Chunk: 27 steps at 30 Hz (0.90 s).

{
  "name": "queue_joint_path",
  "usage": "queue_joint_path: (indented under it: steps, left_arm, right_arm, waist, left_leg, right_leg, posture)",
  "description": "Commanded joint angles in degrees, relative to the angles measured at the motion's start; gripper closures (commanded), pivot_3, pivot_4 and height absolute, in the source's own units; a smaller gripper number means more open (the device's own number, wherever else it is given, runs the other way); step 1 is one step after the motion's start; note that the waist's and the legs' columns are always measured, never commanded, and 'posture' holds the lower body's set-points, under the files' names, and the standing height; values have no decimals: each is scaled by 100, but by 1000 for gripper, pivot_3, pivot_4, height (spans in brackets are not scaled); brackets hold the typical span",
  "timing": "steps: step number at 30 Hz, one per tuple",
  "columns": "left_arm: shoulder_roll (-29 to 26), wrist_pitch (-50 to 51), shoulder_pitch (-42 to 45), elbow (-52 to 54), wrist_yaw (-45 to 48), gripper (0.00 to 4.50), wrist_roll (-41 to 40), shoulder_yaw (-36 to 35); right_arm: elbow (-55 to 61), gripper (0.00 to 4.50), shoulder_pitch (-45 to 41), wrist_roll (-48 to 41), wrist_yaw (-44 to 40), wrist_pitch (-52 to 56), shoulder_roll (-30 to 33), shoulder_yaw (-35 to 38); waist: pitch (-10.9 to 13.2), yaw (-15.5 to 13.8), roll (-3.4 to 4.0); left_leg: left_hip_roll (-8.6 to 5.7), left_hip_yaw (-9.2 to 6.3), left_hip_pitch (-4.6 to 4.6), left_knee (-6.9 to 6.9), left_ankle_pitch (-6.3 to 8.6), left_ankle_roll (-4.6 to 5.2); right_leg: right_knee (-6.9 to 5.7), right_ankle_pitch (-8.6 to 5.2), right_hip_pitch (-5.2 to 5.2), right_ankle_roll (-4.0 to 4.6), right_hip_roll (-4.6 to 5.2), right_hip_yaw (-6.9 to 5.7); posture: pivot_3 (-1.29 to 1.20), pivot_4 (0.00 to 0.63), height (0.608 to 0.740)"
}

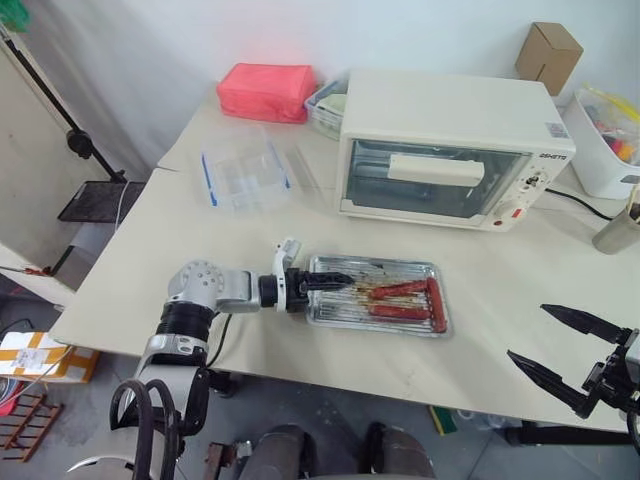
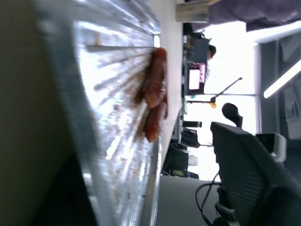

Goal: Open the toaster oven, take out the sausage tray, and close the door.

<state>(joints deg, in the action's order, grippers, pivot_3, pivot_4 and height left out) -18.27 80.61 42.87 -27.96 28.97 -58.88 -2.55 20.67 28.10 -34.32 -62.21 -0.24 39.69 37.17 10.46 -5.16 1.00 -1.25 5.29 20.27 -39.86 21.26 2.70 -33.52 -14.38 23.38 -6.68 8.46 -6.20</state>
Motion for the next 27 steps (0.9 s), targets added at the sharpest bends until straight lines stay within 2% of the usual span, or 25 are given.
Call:
queue_joint_path:
  steps: [1, 5, 7, 11, 15, 20, 22, 27]
  left_arm:
    - [-666, -158, -449, 995, 297, 70, 597, 459]
    - [-1583, -804, -1286, 2401, 989, 29, 797, 575]
    - [-1975, -1528, -1840, 3106, 1488, 29, 984, 521]
    - [-2368, -3382, -2965, 3860, 2270, 29, 1574, -5]
    - [-2566, -6106, -3725, 3527, 3433, 29, 2561, -444]
    - [-2533, -8360, -3855, 2738, 3552, 29, 3497, -846]
    - [-2552, -8847, -3832, 2521, 3620, 29, 3669, -911]
    - [-2645, -8759, -3955, 2482, 3716, 29, 3424, -1132]
  right_arm:
    - [31, 0, 9, -17, -42, -143, -57, 57]
    - [-166, 0, -137, 38, -114, -212, -32, -64]
    - [-257, 0, -225, 47, -152, -223, -15, -131]
    - [-419, 0, -394, 66, -263, -227, 19, -296]
    - [-551, 0, -571, 71, -435, -248, 99, -401]
    - [-782, 0, -880, 101, -779, -359, 234, -597]
    - [-869, 0, -999, 104, -917, -340, 315, -683]
    - [-1064, 0, -1521, -13, -1344, -335, 532, -945]
  waist:
    - [0, 88, -5]
    - [0, 345, -5]
    - [2, 458, -8]
    - [9, 529, -3]
    - [15, 480, -4]
    - [17, 374, -1]
    - [17, 362, -1]
    - [18, 384, -1]
  left_leg:
    - [1, 0, -1, 9, 0, -1]
    - [7, 8, -14, 48, -7, -12]
    - [15, 14, -18, 68, -14, -24]
    - [45, 14, -23, 75, -14, -27]
    - [55, 12, -12, 75, -15, -36]
    - [56, 13, -6, 75, -7, -22]
    - [56, 15, -2, 75, 0, -8]
    - [56, 17, 2, 75, 9, 26]
  right_leg:
    - [1, 0, 0, 0, -1, -1]
    - [-1, -4, 1, 7, -19, 3]
    - [-2, -11, 9, 20, -29, 7]
    - [6, -30, 20, 54, -51, 3]
    - [4, -40, 36, 72, -50, -5]
    - [6, -42, 44, 75, -35, -6]
    - [8, -41, 46, 74, -31, -8]
    - [7, -39, 47, 70, -30, -33]
  posture:
    - [0, 150, 740]
    - [0, 150, 740]
    - [0, 150, 740]
    - [0, 150, 740]
    - [0, 150, 740]
    - [0, 150, 740]
    - [0, 150, 740]
    - [0, 150, 740]
